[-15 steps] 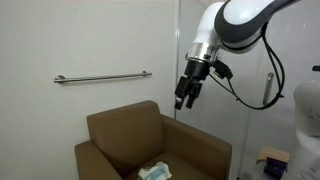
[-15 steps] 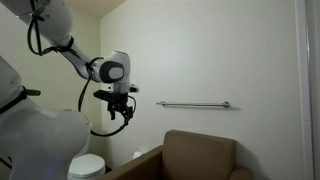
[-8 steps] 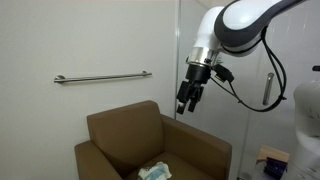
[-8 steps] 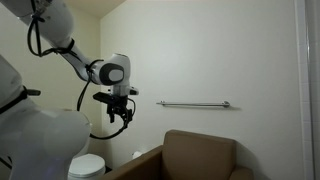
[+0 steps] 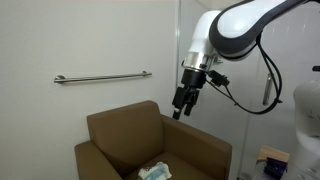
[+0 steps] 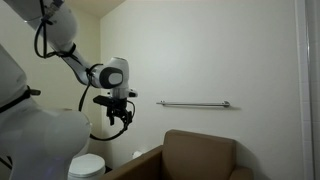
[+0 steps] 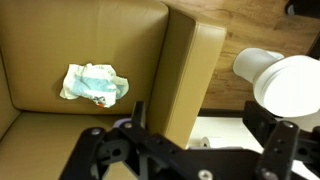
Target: Use the towel to wipe the seat of the sofa.
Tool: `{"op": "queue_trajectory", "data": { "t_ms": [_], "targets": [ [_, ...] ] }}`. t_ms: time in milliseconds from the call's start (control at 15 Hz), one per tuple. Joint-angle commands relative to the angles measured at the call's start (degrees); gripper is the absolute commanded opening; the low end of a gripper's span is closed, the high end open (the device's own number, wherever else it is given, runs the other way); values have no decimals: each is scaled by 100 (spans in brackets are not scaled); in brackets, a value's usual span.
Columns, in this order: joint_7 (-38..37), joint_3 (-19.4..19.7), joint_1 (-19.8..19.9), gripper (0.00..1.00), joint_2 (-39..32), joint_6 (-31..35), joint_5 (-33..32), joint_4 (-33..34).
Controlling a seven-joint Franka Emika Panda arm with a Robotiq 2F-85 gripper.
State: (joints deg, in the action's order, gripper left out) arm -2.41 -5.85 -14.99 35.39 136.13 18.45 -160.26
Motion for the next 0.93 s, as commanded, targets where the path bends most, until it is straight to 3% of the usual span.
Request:
{"op": "queue_trajectory", "data": {
  "t_ms": [0, 133, 267, 333, 533, 733, 867],
  "targets": [
    [-80, -396, -135, 100, -1133, 807, -27, 6],
    [-218, -672, -83, 100, -1836, 1578, -212, 7],
    [-711, -1032, 342, 100, -2664, 2531, -999, 87],
    [-360, -689, -46, 100, -1911, 1841, -531, 2],
    [-576, -857, 153, 100, -2707, 2438, -876, 112],
    [-575, -861, 171, 100, -2765, 2442, -882, 167],
    [-968, -982, 289, 100, -2969, 2547, -1289, 188]
  ]
}}
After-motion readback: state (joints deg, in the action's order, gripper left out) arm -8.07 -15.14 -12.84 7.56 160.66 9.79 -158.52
